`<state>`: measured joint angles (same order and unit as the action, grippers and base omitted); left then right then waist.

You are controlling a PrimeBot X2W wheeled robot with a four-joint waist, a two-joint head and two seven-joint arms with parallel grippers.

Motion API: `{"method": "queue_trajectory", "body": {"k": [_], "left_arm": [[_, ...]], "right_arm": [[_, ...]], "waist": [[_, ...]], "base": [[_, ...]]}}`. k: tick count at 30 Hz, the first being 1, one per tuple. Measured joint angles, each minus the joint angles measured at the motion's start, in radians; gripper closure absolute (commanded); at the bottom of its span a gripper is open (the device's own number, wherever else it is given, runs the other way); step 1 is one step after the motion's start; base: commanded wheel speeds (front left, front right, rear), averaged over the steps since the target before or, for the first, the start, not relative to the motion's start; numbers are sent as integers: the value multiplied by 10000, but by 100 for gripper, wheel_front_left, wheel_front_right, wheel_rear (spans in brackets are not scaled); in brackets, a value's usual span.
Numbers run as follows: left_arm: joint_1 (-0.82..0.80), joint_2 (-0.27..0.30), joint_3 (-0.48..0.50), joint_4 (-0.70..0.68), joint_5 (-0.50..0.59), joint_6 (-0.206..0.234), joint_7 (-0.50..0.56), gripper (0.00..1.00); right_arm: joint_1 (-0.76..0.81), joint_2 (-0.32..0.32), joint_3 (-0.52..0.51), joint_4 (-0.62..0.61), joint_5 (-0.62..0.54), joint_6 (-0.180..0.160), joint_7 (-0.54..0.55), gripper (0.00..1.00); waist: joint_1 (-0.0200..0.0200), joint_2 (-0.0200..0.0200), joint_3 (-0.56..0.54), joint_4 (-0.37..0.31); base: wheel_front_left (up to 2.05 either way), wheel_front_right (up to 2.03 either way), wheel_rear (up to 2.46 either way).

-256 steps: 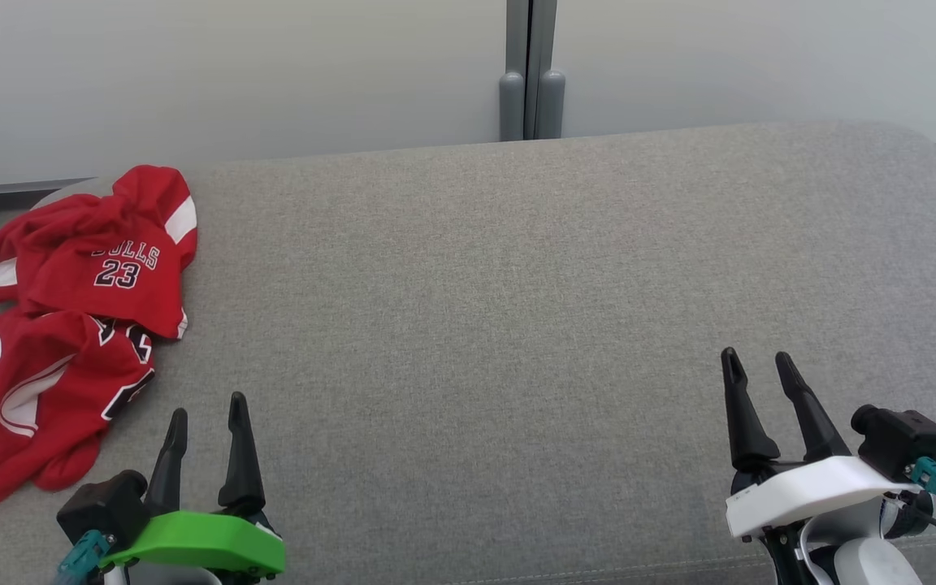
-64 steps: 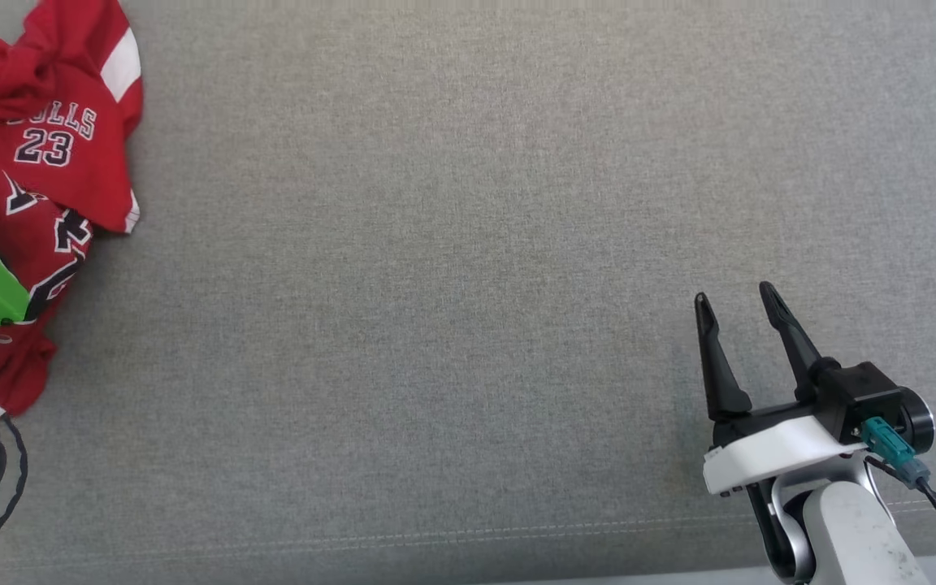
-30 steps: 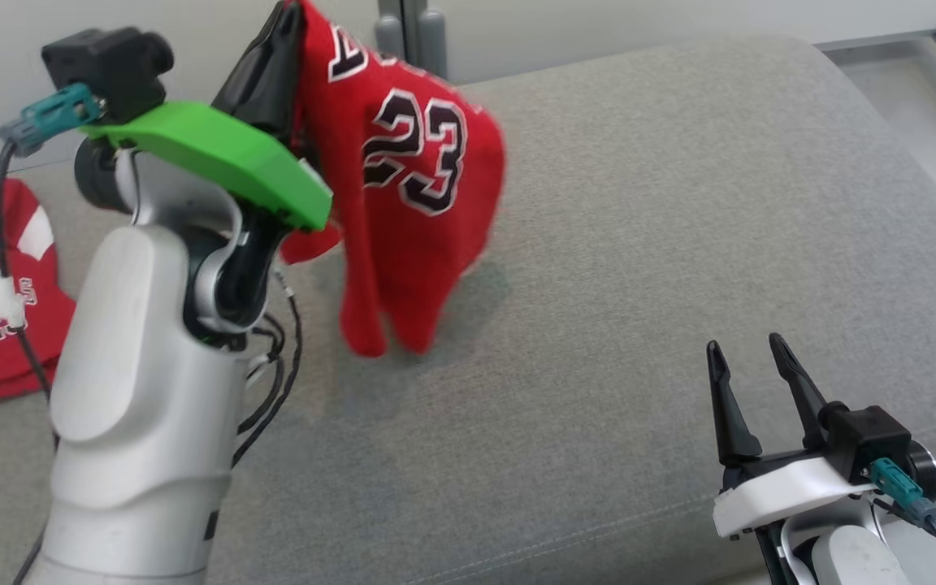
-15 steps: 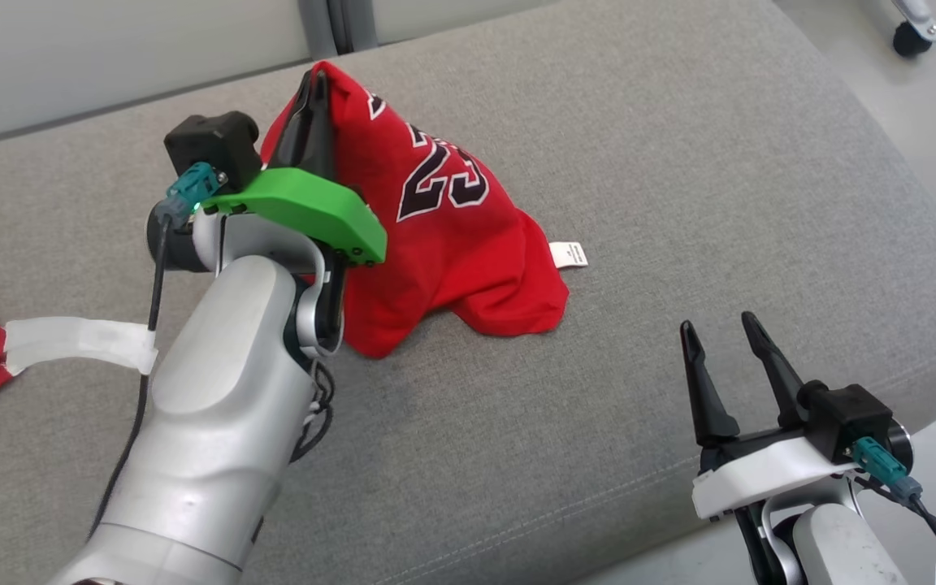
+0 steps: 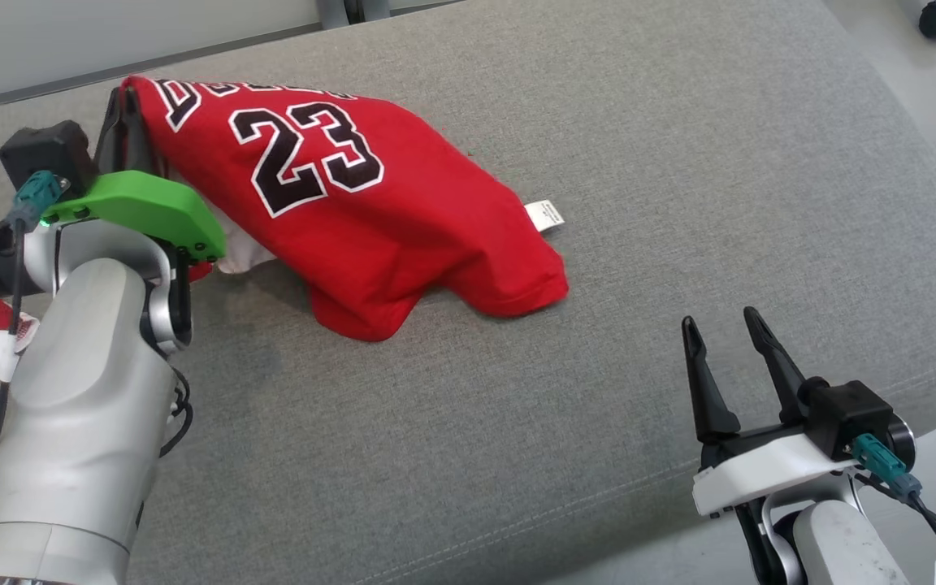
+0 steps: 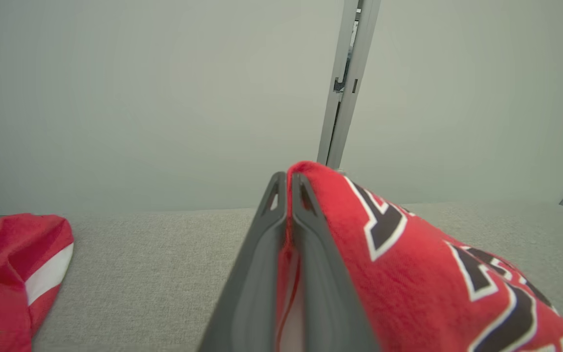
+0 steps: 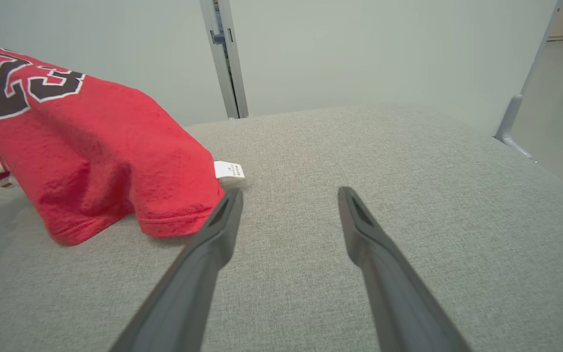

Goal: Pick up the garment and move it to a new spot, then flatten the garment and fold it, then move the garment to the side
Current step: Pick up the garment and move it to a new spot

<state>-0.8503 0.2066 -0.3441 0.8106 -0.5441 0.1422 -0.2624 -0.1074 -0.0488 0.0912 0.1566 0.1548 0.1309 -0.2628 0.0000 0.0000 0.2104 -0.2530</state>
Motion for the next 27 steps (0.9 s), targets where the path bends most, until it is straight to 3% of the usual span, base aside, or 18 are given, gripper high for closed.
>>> {"method": "queue_trajectory", "body": {"k": [5, 7, 18, 27], "left_arm": [[7, 345, 268, 686, -21, -184, 0, 99], [22, 374, 395, 907, -167, -353, 0, 0], [384, 451, 418, 1528, -500, -1517, 46, 0], [1860, 401, 263, 31, -692, -1964, 42, 0]], "right_arm": [[-107, 2, 169, 4, 21, 0, 0, 0], [-174, -2, 201, 35, 31, 0, 0, 0], [-399, 0, 228, 512, -17, 0, 0, 0], [-428, 2, 293, 1294, -276, 0, 0, 0]], "waist": [[0, 0, 140, 13], [0, 0, 179, 27], [0, 0, 8, 520], [0, 0, -447, 1343]], "base": [[0, 0, 0], [0, 0, 0], [0, 0, 0], [0, 0, 0]]}}
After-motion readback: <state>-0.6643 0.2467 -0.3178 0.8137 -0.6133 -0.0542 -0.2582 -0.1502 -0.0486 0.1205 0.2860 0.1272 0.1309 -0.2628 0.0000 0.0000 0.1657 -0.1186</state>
